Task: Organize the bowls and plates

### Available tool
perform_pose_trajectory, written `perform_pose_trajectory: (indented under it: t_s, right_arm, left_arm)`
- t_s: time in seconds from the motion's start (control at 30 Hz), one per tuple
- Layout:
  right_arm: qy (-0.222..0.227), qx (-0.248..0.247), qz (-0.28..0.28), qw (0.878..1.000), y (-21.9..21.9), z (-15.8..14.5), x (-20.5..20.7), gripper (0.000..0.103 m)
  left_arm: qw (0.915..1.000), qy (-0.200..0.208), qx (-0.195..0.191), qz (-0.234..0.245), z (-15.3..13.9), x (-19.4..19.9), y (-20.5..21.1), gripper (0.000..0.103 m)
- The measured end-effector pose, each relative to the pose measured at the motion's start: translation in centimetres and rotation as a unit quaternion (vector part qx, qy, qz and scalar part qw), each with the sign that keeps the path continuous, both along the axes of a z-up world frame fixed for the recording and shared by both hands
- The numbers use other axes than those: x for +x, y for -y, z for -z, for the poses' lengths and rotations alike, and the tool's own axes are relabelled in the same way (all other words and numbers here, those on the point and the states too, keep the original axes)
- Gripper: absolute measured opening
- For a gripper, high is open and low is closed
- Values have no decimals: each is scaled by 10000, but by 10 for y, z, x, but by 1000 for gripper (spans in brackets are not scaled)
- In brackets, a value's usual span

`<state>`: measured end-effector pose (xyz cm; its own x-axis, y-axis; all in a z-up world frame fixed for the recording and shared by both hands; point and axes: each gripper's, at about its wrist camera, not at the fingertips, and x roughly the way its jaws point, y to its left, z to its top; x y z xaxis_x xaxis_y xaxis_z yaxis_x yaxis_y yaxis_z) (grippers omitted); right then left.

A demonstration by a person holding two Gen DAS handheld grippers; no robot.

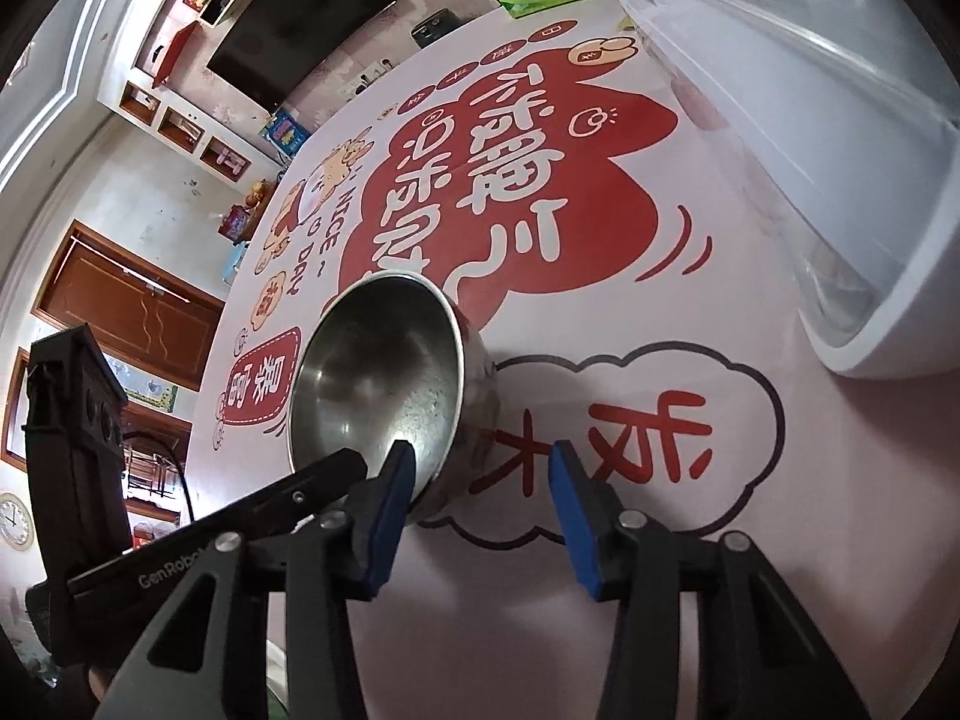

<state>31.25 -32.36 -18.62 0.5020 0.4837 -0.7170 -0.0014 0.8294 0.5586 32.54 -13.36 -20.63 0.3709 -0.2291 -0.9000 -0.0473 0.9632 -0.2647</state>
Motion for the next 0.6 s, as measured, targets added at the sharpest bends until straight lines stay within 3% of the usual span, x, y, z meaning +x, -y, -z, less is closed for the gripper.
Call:
perform_pose_trajectory:
  t_s: [0.07, 0.4, 0.6]
  right_arm:
    - [-18, 36, 1, 10000, 0, 1, -1, 38]
    - [-495, 161, -126, 9986, -6, 17, -2, 16]
    - [-513, 91, -195, 9985, -13, 13, -6, 11]
  left_arm:
    - [10000, -23, -5, -1, 2, 0, 2, 41]
    - [9997, -158, -166, 46, 13, -11, 6, 15]
    - [9995, -189, -251, 62, 13, -25, 3, 13]
